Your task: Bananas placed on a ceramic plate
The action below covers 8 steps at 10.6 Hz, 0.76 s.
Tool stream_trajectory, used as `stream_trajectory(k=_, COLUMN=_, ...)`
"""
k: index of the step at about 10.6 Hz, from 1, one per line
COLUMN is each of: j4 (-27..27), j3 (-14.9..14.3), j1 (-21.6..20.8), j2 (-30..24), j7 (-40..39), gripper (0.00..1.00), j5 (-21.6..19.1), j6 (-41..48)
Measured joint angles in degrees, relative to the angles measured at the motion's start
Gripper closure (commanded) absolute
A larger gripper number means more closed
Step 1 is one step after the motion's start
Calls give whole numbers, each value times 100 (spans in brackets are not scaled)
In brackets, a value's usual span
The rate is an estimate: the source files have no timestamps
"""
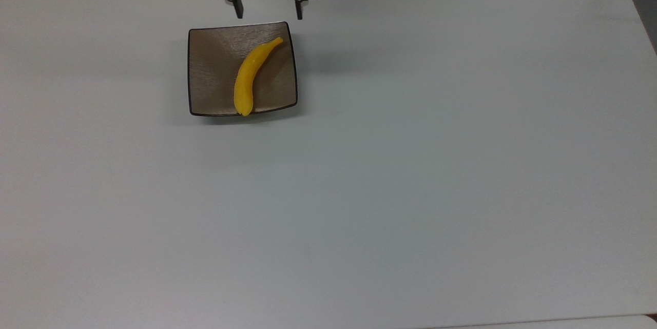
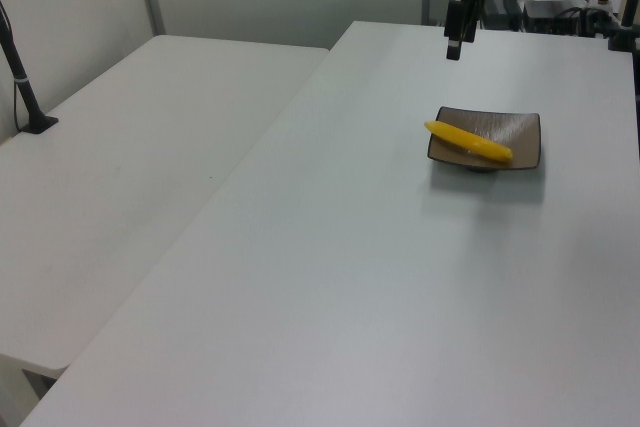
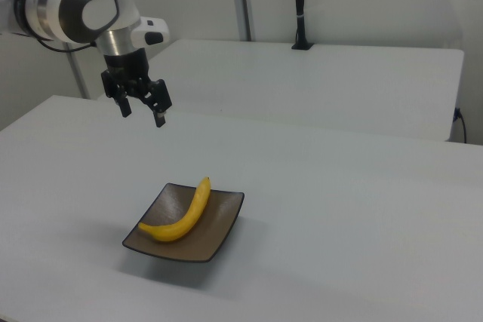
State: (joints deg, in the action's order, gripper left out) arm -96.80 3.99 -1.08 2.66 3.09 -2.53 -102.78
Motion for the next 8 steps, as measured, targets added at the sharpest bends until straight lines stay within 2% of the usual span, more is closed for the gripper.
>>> stream_trajectory(k=3, j4=-28, j3=2, j1=-272, j2=0, j7=309, gripper=0, j5=10, j6=0)
stream_trajectory(k=6, j4=-187, j3=1, j1=-309, j2=-8, j7=313, gripper=0, j5=402, j6=-33)
stream_trajectory(k=8, j4=-251, j3=-1, j1=-327, j2=-14, j7=313, gripper=0, j5=463, j6=-57)
